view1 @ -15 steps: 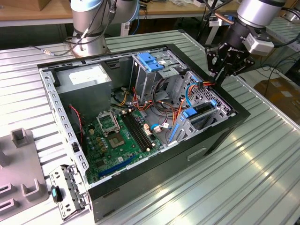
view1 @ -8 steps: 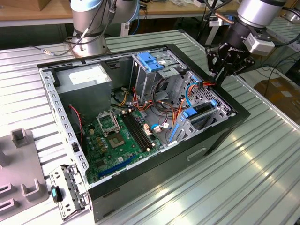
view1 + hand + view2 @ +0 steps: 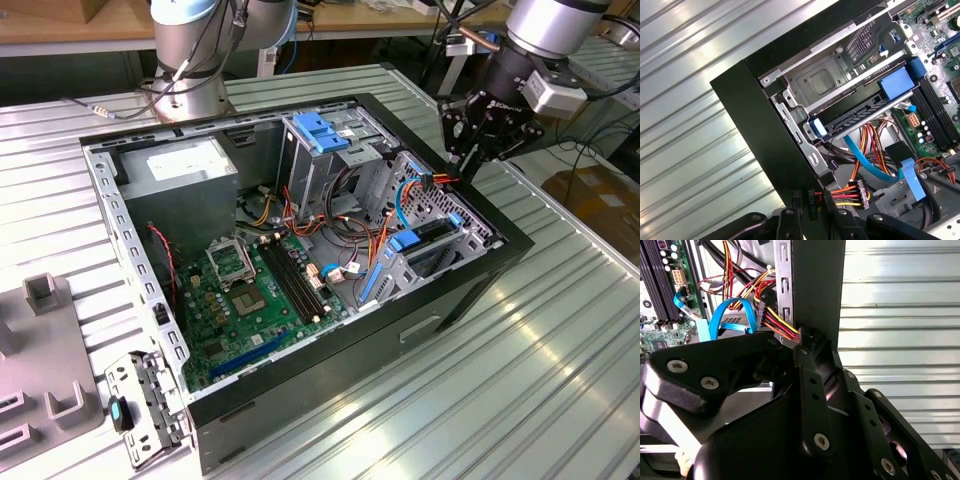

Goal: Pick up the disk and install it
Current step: 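Insert the first disk wire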

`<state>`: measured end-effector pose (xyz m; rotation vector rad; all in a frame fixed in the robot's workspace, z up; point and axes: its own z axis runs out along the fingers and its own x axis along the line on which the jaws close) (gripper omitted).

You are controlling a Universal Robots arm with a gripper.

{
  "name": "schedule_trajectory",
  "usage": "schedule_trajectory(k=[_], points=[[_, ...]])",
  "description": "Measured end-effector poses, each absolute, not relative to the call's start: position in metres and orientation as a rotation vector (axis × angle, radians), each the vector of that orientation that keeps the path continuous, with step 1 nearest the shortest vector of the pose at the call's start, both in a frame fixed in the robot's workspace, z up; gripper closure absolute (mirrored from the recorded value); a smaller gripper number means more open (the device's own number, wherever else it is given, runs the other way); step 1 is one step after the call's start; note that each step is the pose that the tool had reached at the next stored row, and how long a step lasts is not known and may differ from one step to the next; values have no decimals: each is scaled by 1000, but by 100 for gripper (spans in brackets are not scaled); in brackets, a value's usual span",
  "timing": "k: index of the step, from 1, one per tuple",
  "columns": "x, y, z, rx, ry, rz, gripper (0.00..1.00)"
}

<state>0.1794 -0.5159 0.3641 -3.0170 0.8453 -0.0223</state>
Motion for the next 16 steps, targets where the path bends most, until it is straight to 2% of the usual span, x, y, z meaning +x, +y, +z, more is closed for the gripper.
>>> schedule_trajectory(k=[1,2,3,16], points=[[179,-516,364,-3017,845,-22,76],[179,-516,364,-3018,845,-23,76],[179,-516,364,-3017,845,-22,82],[175,-516,369,-3006,883,-22,83]])
